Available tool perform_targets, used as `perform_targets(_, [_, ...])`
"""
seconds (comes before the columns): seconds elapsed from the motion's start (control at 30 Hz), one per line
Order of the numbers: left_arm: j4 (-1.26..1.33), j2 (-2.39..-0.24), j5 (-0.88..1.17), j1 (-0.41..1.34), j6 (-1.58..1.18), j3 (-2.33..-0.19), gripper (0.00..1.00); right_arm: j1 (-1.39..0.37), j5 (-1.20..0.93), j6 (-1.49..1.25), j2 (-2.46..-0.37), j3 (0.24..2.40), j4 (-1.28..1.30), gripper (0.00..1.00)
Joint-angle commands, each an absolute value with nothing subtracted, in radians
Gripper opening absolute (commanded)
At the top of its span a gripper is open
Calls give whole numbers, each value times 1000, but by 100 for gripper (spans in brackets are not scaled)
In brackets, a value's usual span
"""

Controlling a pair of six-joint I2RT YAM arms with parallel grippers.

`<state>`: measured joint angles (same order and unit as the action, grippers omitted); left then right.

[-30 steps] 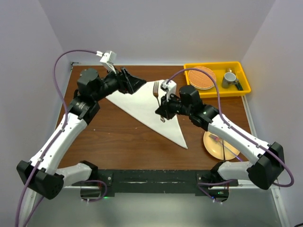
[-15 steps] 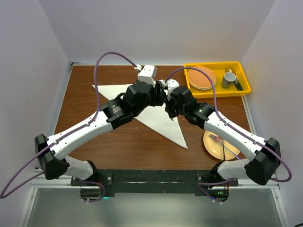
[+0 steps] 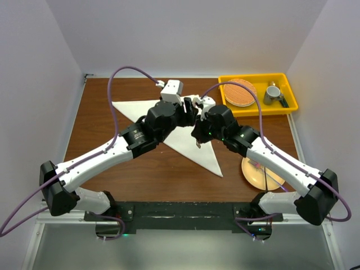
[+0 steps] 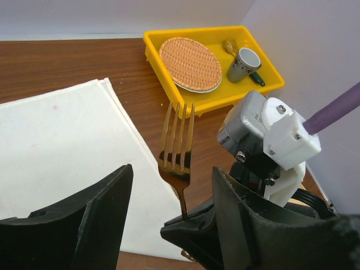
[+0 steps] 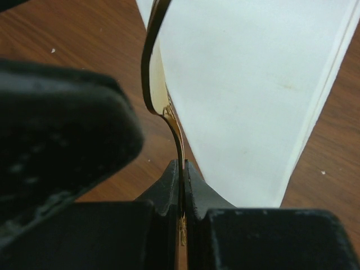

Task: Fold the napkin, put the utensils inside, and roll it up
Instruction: Pass the utensil from the right arm to the left

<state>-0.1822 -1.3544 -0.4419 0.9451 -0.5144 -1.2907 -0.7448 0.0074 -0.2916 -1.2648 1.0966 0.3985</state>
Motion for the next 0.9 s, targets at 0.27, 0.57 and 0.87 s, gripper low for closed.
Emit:
perform_targets(0.27, [-52,-1279,-326,898,-572,-1200,64,-752,-130,-376,-1115,1023,187,0])
perform_targets(0.57, [29,-1262,17,778,-637,-1167,54,-752,-233,-344,-1140,1026,161,0])
perform_targets(0.87, [52,-1253,362,644,-563,-1192,11,-746,-411,-258,-1169,1091,268,19])
